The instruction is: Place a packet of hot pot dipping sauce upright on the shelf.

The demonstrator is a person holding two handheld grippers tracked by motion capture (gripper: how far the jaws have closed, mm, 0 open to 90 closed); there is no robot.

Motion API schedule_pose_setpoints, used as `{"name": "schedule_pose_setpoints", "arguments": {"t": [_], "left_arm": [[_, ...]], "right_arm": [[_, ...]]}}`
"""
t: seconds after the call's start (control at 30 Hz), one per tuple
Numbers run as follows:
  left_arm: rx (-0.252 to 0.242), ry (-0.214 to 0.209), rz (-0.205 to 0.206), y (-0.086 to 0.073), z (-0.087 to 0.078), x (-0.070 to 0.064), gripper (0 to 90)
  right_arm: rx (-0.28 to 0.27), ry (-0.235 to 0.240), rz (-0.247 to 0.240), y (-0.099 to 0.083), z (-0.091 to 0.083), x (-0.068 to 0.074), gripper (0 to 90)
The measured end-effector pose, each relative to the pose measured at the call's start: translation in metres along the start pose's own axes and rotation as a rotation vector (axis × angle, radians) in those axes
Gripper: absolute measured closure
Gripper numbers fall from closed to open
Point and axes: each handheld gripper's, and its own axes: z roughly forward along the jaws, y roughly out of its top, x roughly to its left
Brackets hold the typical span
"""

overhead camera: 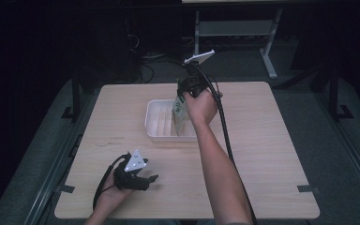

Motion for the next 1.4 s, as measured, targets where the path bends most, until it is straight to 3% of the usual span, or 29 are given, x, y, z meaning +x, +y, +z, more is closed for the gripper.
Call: {"name": "schedule_pose_setpoints", "arguments": {"t": [0.43,1.0,1.4], "left_arm": [[-0.006,0.000,-0.004,0.000,0.000,0.000,30.2],[-0.002,-0.002,0.001,0.000,0.000,0.000,30.2],[-0.001,0.000,0.003,0.000,0.000,0.000,30.1]], "right_arm": [[-0.005,-0.002,0.006,0.004,0.015,0.000,89.0],[0.067,-0.007,-0.010,-0.003,0.032,0.000,88.2],[0.095,0.003,-0.030,-0.007,0.031,-0.002,85.4]]}}
